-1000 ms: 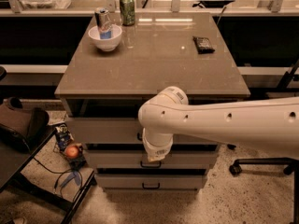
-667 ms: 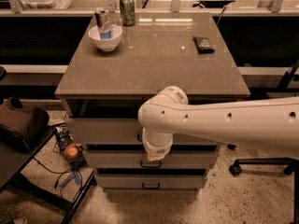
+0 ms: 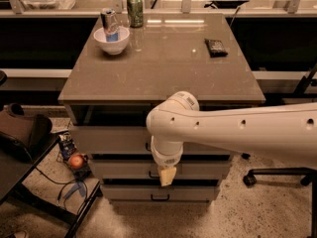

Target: Open top drawer

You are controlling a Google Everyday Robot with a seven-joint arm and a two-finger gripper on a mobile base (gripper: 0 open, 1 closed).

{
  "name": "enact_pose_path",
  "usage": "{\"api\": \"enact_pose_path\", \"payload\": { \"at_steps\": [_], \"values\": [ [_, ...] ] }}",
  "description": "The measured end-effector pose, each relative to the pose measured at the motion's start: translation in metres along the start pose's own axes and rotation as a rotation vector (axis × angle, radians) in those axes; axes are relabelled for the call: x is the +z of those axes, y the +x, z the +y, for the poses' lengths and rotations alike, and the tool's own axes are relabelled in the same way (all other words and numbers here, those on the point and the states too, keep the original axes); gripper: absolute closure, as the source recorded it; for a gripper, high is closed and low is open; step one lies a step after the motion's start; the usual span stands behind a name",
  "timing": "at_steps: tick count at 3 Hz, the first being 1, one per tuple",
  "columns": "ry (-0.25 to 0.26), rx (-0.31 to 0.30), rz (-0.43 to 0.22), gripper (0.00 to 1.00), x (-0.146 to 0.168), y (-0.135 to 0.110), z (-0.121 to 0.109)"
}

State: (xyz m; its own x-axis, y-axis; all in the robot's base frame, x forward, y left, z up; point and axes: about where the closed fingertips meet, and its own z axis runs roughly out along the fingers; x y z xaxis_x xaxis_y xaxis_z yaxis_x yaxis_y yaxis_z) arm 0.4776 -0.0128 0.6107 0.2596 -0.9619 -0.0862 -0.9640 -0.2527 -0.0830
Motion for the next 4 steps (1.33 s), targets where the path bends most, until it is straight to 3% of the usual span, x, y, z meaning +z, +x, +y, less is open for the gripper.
{"api": "enact_pose_path", "payload": {
  "at_steps": [1, 2, 3, 4],
  "values": [
    [0.0, 0.0, 0.0, 0.64, 0.0, 0.0, 0.0],
    [-0.001, 0.0, 0.001, 0.93, 0.0002, 0.0002, 0.0005],
    [-0.001, 0.0, 0.001, 1.0, 0.0002, 0.0002, 0.0005],
    [-0.001, 0.0, 0.001, 1.0, 0.0001, 0.0002, 0.0006]
  ]
}}
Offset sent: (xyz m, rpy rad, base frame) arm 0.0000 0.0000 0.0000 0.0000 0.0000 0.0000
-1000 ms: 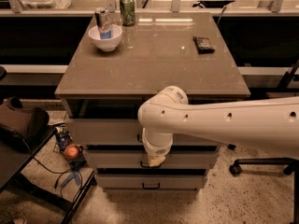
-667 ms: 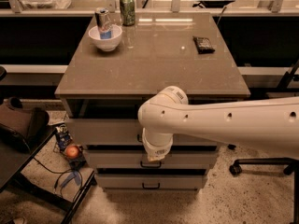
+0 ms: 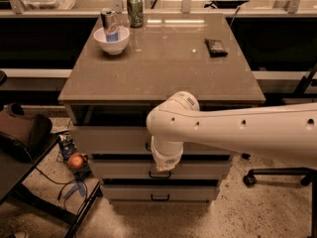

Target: Open top drawer

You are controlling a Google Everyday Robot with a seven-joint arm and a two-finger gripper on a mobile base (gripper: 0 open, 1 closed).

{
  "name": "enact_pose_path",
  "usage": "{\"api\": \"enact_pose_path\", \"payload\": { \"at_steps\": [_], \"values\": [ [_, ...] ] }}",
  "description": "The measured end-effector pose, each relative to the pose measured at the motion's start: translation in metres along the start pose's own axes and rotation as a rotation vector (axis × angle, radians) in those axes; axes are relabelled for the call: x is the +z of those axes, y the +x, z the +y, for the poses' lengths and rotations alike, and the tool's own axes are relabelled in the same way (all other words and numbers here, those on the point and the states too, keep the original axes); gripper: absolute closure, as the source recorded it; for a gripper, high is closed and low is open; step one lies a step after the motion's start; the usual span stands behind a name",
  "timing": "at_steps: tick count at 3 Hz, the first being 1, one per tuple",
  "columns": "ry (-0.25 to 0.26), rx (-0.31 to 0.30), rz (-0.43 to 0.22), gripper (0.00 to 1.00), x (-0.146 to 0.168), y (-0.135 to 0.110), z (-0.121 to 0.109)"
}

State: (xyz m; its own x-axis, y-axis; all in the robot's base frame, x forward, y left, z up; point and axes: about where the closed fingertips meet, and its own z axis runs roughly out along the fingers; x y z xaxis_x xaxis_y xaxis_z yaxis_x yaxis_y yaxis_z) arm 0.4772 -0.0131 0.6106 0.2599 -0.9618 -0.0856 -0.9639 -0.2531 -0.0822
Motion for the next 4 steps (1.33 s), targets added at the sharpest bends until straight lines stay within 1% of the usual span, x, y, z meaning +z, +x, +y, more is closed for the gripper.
{"api": "enact_pose_path", "payload": {
  "at_steps": [2, 3, 4],
  "values": [
    [0.0, 0.0, 0.0, 1.0, 0.0, 0.0, 0.0001],
    [-0.001, 0.0, 0.001, 0.85, 0.0002, 0.0002, 0.0006],
    [-0.001, 0.0, 0.001, 0.61, 0.0002, 0.0002, 0.0007]
  ]
}}
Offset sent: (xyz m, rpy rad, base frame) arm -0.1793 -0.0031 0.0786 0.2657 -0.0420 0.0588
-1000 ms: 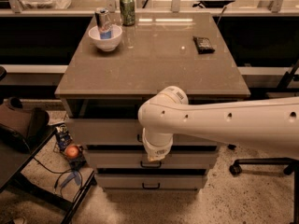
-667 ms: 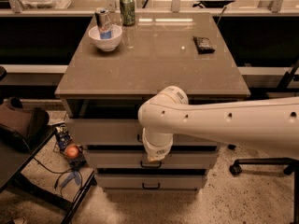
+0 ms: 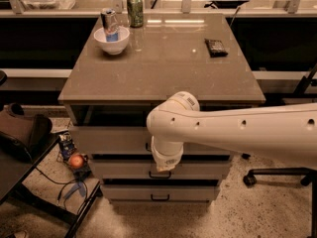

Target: Open top drawer

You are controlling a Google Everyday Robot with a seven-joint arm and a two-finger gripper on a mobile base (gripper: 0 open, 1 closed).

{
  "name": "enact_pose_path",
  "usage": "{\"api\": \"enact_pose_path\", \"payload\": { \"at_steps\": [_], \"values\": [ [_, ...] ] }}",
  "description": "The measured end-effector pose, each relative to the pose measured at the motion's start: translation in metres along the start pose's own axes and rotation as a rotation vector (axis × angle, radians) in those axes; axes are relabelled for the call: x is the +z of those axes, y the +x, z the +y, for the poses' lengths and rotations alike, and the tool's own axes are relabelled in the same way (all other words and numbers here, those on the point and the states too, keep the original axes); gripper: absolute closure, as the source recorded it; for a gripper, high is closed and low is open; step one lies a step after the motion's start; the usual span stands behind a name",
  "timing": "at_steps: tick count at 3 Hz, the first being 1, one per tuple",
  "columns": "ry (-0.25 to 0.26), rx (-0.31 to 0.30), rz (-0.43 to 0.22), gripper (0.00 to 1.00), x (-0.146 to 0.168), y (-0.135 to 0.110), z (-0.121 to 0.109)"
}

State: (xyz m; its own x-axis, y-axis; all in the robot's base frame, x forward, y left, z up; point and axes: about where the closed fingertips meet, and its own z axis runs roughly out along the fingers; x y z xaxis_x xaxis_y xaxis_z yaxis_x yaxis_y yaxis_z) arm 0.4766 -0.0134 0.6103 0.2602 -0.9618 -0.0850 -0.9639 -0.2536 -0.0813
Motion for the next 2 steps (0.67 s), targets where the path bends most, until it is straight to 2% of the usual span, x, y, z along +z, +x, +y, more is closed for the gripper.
{"api": "enact_pose_path", "payload": {
  "at_steps": [1, 2],
  "values": [
    [0.0, 0.0, 0.0, 0.38, 0.0, 0.0, 0.0],
    [0.0, 0.0, 0.0, 0.07, 0.0, 0.0, 0.0001]
  ]
}}
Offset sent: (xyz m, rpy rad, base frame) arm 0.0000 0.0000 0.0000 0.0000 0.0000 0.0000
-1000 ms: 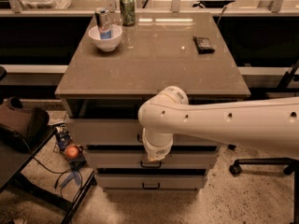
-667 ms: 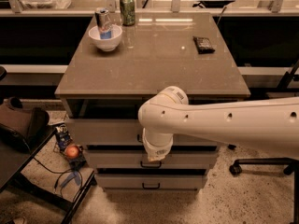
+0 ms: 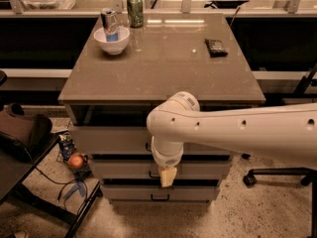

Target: Open top drawer

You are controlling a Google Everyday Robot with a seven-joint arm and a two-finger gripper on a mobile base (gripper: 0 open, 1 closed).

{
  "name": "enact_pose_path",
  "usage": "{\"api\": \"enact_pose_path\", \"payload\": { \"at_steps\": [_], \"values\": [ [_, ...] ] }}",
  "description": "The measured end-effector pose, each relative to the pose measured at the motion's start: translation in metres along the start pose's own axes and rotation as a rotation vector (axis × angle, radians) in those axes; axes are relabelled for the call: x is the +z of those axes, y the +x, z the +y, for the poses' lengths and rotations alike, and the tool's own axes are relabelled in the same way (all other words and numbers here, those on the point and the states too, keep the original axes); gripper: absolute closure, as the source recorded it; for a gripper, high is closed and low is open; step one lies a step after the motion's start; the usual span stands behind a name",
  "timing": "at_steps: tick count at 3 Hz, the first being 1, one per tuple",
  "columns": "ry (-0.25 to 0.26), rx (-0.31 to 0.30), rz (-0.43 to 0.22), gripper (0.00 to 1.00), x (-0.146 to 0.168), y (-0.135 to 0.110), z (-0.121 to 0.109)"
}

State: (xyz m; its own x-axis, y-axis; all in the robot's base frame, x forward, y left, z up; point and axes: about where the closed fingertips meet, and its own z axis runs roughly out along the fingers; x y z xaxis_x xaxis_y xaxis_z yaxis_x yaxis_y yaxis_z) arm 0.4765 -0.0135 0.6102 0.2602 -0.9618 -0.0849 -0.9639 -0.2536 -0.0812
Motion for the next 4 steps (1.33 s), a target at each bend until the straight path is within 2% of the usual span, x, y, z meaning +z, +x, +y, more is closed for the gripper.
{"api": "enact_pose_path", "payload": {
  "at_steps": [1, 2, 3, 4],
  "values": [
    [0.0, 0.0, 0.0, 0.0, 0.0, 0.0, 0.0],
    [0.0, 0.0, 0.0, 0.0, 0.0, 0.0, 0.0],
    [-0.014, 0.01, 0.05, 0.0, 0.003, 0.002, -0.003],
    [-0.09, 0.048, 0.091, 0.26, 0.022, 0.015, 0.001]
  ]
}}
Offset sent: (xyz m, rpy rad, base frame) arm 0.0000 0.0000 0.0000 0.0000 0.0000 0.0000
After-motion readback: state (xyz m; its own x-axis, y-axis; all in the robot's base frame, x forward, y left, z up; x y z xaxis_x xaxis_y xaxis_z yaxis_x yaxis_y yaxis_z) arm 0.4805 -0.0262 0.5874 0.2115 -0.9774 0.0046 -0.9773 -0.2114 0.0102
